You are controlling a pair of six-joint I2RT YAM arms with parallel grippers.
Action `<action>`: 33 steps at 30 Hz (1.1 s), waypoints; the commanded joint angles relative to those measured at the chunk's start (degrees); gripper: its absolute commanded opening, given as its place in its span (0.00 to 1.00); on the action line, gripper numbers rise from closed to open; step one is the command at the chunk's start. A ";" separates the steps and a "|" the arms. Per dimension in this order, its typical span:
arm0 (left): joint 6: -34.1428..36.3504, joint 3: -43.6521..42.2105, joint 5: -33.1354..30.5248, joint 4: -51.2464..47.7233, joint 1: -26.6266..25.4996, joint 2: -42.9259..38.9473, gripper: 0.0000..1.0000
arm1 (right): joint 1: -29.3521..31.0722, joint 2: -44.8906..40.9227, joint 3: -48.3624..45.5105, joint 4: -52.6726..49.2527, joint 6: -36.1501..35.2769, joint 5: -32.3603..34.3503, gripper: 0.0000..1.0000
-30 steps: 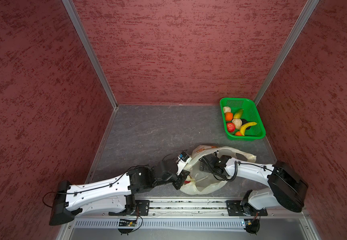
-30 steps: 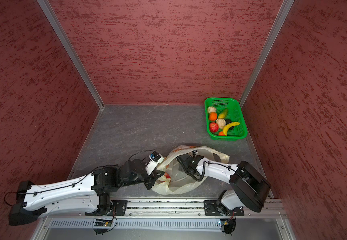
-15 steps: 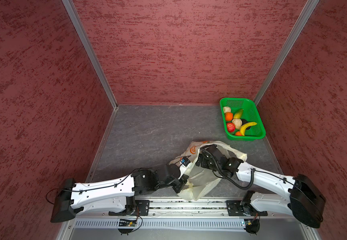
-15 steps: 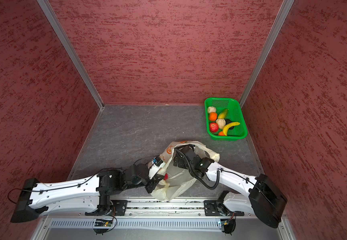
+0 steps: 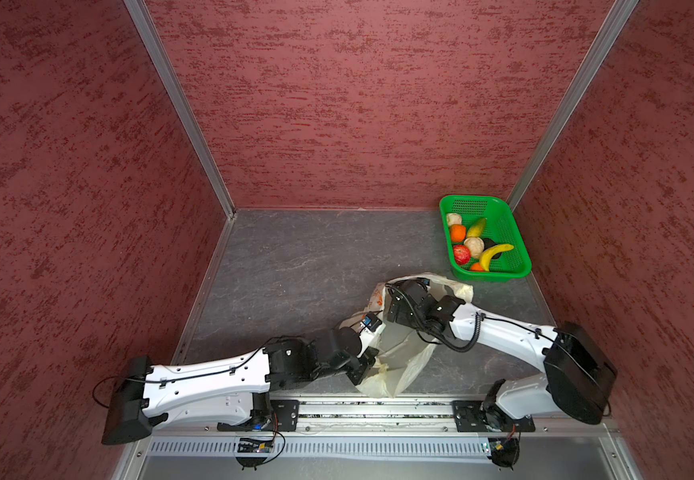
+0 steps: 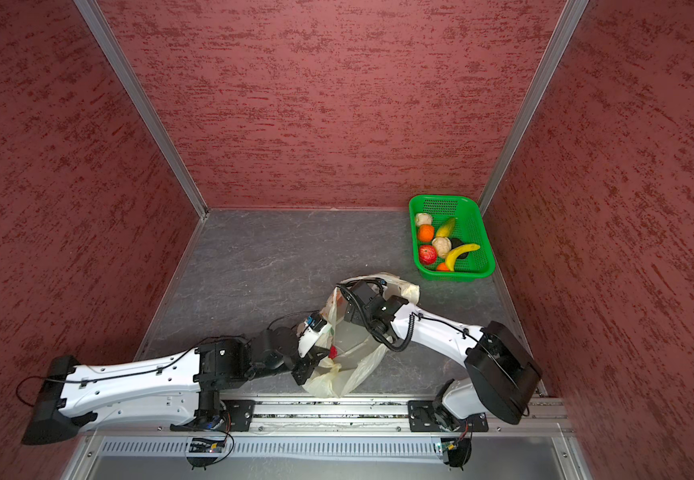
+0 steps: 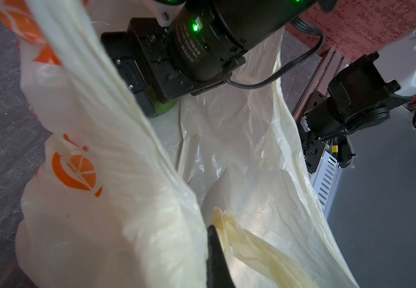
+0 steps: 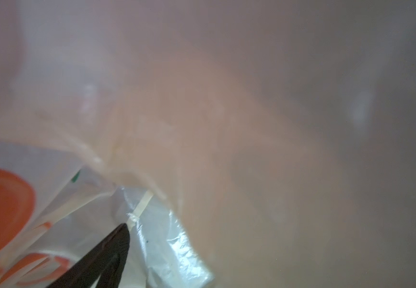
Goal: Untie the knot of the plastic bag and take out the fruit
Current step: 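Close the right gripper on the green lime inside the bag, then lift the green lime out with the right gripper toward the green basket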
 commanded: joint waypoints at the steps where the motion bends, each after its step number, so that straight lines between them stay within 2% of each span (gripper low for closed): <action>1: 0.49 -0.70 0.25 1.03 -0.22 -0.41 0.00 | -1.13 2.59 1.11 -1.88 4.62 2.39 0.98; 5: 0.49 -0.78 0.64 1.51 -0.25 0.00 0.00 | -2.77 4.68 -0.40 3.78 5.86 1.16 0.98; 12: 0.85 -0.42 0.78 1.16 -0.25 0.03 0.00 | -3.60 7.84 -0.26 6.79 6.74 2.27 0.94; 20: 0.84 -0.33 0.17 0.93 -0.25 0.22 0.00 | -3.71 6.78 -0.86 8.37 4.91 1.03 0.64; 23: 0.97 -0.17 -0.65 1.11 -0.23 0.70 0.00 | -3.66 4.87 -0.95 9.39 2.18 -1.58 0.60; 33: 1.63 1.05 -3.59 2.02 1.98 2.04 0.00 | -1.52 -2.66 -0.28 9.58 -5.88 -12.36 0.58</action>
